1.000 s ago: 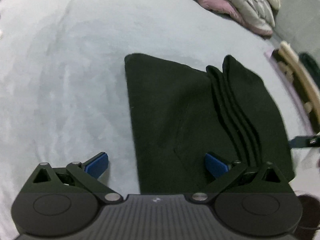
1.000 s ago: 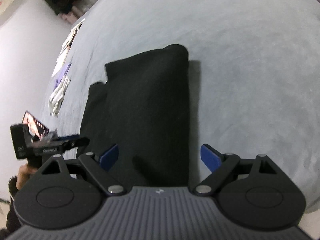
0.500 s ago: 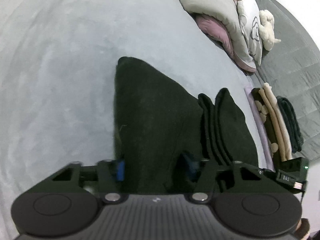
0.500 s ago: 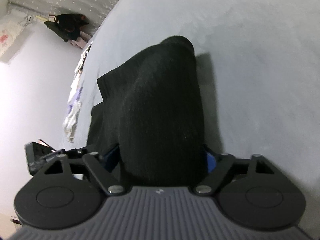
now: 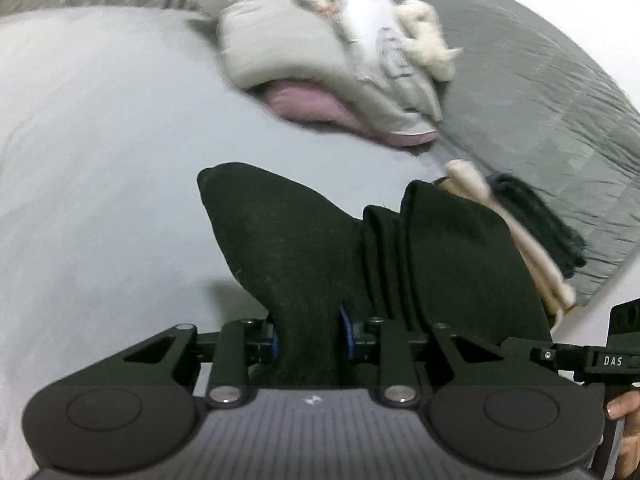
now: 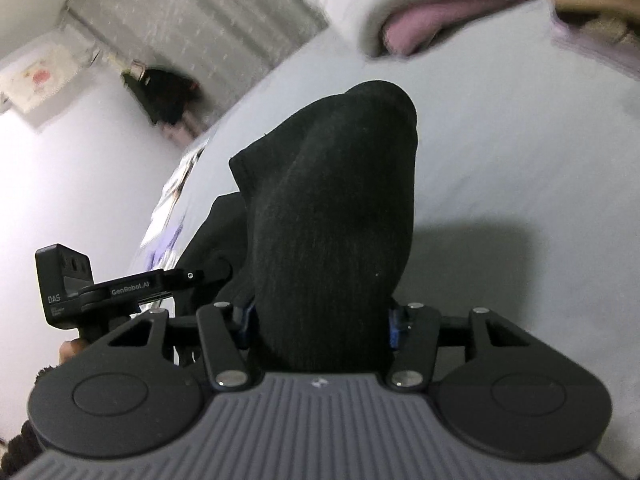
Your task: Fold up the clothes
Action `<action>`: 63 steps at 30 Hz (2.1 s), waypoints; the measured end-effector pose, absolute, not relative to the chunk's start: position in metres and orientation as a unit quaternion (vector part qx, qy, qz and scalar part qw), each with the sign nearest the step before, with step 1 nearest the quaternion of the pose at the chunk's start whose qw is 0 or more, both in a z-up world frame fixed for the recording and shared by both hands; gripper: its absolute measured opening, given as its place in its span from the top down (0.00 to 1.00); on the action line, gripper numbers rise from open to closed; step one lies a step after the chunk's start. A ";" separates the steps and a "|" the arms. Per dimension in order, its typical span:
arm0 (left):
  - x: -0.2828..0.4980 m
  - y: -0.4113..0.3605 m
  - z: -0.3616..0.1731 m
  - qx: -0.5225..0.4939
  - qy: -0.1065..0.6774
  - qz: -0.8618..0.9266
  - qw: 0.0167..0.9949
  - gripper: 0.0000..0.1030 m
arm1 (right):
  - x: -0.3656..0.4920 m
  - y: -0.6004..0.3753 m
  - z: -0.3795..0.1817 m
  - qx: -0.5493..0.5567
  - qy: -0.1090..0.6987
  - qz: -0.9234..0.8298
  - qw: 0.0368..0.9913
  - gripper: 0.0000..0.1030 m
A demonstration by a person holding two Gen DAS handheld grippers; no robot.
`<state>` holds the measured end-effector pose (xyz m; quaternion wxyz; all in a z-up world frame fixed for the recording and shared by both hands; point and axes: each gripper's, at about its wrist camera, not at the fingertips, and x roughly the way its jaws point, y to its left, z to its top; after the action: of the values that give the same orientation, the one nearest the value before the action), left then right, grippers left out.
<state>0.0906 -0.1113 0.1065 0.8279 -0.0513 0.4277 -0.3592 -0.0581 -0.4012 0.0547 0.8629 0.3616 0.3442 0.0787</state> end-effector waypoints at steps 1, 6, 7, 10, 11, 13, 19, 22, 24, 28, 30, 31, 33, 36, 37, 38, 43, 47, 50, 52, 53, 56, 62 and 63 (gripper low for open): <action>0.095 -0.128 0.113 -0.044 0.422 -0.369 0.827 0.74 | -0.061 -0.411 0.063 0.362 0.337 0.068 0.866 0.44; 0.122 -0.203 0.136 -0.025 0.403 -0.410 0.818 0.74 | -0.075 -0.465 0.095 0.376 0.303 0.012 0.875 0.44; 0.127 -0.220 0.140 -0.023 0.401 -0.418 0.815 0.74 | -0.078 -0.476 0.100 0.380 0.298 0.002 0.876 0.44; 0.133 -0.274 0.158 -0.015 0.390 -0.442 0.808 0.74 | -0.090 -0.516 0.120 0.389 0.277 -0.034 0.878 0.44; 0.134 -0.300 0.167 -0.008 0.381 -0.454 0.805 0.74 | -0.093 -0.528 0.126 0.391 0.271 -0.045 0.878 0.44; 0.135 -0.345 0.181 0.004 0.366 -0.474 0.801 0.74 | -0.100 -0.559 0.141 0.396 0.251 -0.072 0.880 0.44; 0.136 -0.466 0.214 0.032 0.339 -0.516 0.786 0.74 | -0.121 -0.639 0.163 0.406 0.203 -0.130 0.881 0.44; 0.130 -0.518 0.230 0.045 0.319 -0.534 0.781 0.74 | -0.125 -0.679 0.170 0.415 0.180 -0.157 0.878 0.44; 0.132 -0.553 0.235 0.053 0.314 -0.543 0.777 0.73 | -0.127 -0.698 0.174 0.417 0.169 -0.170 0.876 0.44; 0.130 -0.612 0.235 0.077 0.301 -0.553 0.773 0.73 | -0.130 -0.737 0.178 0.418 0.152 -0.204 0.872 0.43; 0.130 -0.634 0.228 0.083 0.295 -0.558 0.771 0.73 | -0.130 -0.754 0.175 0.425 0.147 -0.219 0.866 0.43; 0.132 -0.646 0.222 0.083 0.297 -0.562 0.767 0.73 | -0.130 -0.763 0.172 0.428 0.145 -0.227 0.863 0.43; 0.136 -0.668 0.207 0.082 0.301 -0.568 0.761 0.73 | -0.132 -0.777 0.165 0.431 0.142 -0.240 0.858 0.43; 0.137 -0.688 0.173 0.102 0.306 -0.563 0.761 0.71 | -0.136 -0.798 0.141 0.432 0.149 -0.261 0.850 0.42; 0.138 -0.695 0.160 0.112 0.309 -0.556 0.763 0.71 | -0.135 -0.805 0.130 0.437 0.153 -0.265 0.846 0.42; 0.139 -0.701 0.146 0.121 0.314 -0.548 0.766 0.69 | -0.134 -0.810 0.122 0.442 0.157 -0.268 0.842 0.41; 0.137 -0.709 0.111 0.154 0.303 -0.515 0.786 0.59 | -0.115 -0.830 0.072 0.436 0.178 -0.297 0.831 0.31; 0.136 -0.701 0.126 0.156 0.305 -0.506 0.791 0.55 | -0.108 -0.830 0.065 0.417 0.180 -0.315 0.833 0.16; 0.135 -0.678 0.147 0.139 0.292 -0.506 0.800 0.45 | -0.110 -0.830 0.075 0.420 0.184 -0.308 0.834 0.15; 0.137 -0.656 0.161 0.124 0.305 -0.509 0.795 0.38 | -0.114 -0.824 0.090 0.408 0.194 -0.304 0.839 0.15; 0.140 -0.645 0.166 0.116 0.317 -0.510 0.791 0.38 | -0.117 -0.816 0.100 0.402 0.198 -0.303 0.841 0.15; 0.154 -0.613 0.170 0.097 0.372 -0.492 0.781 0.35 | -0.133 -0.802 0.115 0.395 0.204 -0.294 0.846 0.15; 0.178 -0.588 0.154 0.034 0.472 -0.475 0.742 0.35 | -0.154 -0.788 0.118 0.432 0.217 -0.269 0.833 0.15; 0.180 -0.587 0.152 0.024 0.479 -0.469 0.741 0.35 | -0.155 -0.786 0.117 0.439 0.218 -0.263 0.831 0.15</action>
<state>0.1797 -0.5874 0.1518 0.7413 0.0237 0.4793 -0.4692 -0.1545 -0.7864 0.1171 0.8311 0.4390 0.2177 -0.2629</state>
